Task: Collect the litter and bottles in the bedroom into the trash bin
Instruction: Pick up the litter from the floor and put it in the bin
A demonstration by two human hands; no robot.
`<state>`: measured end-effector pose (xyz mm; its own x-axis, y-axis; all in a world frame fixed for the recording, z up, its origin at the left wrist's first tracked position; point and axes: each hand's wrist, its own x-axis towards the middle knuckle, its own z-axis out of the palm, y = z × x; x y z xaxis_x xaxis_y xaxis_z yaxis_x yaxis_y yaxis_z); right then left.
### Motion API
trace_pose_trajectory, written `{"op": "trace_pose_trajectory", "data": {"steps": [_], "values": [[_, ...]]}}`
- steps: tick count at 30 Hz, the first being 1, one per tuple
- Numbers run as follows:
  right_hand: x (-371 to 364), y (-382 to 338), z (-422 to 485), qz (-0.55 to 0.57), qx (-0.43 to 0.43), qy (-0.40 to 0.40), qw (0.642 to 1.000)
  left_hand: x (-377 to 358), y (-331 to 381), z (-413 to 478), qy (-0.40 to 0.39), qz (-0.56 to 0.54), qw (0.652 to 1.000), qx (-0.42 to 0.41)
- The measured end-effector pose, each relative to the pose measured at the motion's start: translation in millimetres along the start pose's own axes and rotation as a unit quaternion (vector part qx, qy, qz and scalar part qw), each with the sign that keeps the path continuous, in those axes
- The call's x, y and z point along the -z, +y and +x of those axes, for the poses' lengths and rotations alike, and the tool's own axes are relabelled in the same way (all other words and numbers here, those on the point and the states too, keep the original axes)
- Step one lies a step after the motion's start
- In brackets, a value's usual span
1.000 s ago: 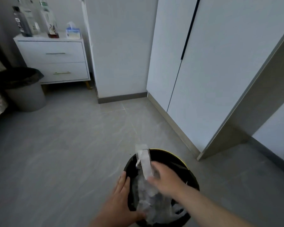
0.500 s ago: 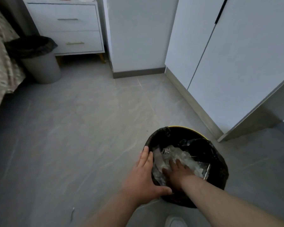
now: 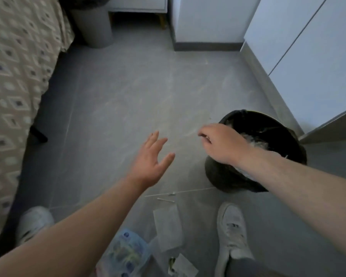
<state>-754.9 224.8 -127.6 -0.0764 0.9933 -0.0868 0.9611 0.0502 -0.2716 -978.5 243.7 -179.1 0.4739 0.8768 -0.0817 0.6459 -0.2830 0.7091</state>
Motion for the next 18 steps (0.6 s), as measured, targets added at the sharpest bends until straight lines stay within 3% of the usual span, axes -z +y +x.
{"op": "trace_pose_trajectory", "data": {"steps": [6,13,18], "values": [[-112,-78,-11,0.058,0.045,-0.135,0.988,6,-106,-66,-0.022,0.034,0.988,0.147],[-218,-86,-48,0.094,-0.076,-0.272,0.955,-24,-189,-130,-0.096,0.086,0.945,0.301],[-259,-98,-75,0.067,-0.189,-0.305,0.931,-44,-213,-149,-0.027,0.127,0.908,0.397]]}}
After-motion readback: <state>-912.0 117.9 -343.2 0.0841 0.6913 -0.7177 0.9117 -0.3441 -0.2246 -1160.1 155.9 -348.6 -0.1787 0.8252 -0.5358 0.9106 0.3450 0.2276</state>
